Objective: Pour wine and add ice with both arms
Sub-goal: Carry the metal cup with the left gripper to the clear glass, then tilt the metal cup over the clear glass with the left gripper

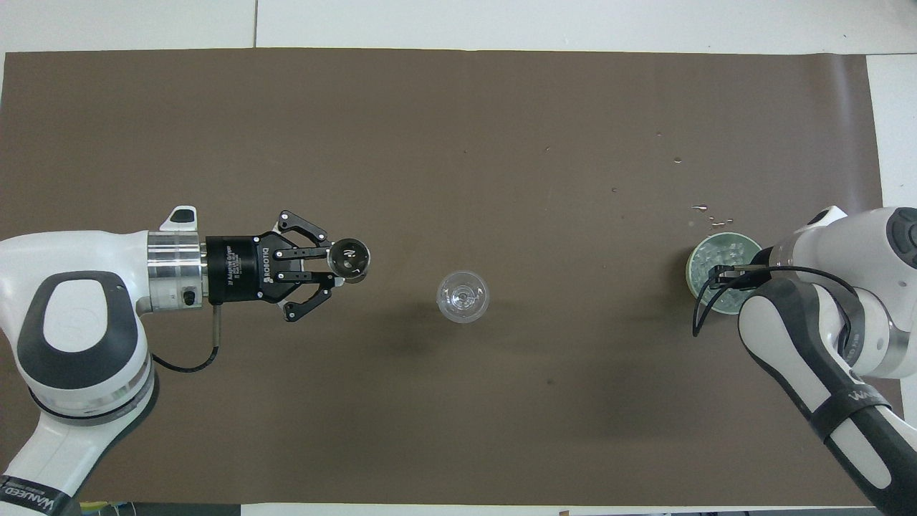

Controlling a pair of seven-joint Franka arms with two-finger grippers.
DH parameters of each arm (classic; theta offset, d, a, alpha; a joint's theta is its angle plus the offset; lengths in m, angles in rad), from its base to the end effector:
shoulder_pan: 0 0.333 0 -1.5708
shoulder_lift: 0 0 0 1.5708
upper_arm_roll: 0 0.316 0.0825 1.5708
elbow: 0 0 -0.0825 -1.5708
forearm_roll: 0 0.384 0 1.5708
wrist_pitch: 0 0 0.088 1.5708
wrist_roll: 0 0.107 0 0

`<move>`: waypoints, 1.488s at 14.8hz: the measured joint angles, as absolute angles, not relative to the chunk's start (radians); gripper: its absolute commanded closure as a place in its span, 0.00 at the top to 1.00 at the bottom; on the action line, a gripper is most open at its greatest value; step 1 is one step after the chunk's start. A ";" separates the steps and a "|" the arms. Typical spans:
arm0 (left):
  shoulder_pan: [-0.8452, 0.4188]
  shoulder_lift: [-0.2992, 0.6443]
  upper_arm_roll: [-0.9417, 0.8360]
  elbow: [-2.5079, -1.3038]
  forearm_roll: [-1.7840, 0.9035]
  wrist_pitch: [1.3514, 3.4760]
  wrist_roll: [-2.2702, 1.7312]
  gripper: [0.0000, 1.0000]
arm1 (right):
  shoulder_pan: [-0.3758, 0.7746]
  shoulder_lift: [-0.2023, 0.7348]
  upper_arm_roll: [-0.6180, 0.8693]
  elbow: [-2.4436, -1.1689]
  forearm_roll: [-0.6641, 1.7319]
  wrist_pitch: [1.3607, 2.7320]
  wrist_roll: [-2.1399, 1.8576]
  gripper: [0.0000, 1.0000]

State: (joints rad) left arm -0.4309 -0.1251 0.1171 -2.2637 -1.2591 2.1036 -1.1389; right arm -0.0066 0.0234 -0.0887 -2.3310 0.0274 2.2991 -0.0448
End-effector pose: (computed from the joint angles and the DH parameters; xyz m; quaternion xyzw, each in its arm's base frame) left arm 0.4738 -0.2002 0.4378 0.6138 0.6044 -0.3498 0.3682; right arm 0.4999 -0.0472 0.3227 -0.9990 0.0346 0.0269 0.0108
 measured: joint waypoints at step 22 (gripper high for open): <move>-0.546 -0.032 -0.039 -2.067 -0.440 2.234 -1.659 0.00 | -0.012 0.023 -0.089 -2.343 0.027 2.331 -0.049 0.34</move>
State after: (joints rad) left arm -0.5460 -0.0318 -0.0395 -2.0670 -0.4403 2.2342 -1.6594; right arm -0.0122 0.0234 -0.0888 -2.3431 0.0274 2.3307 -0.0486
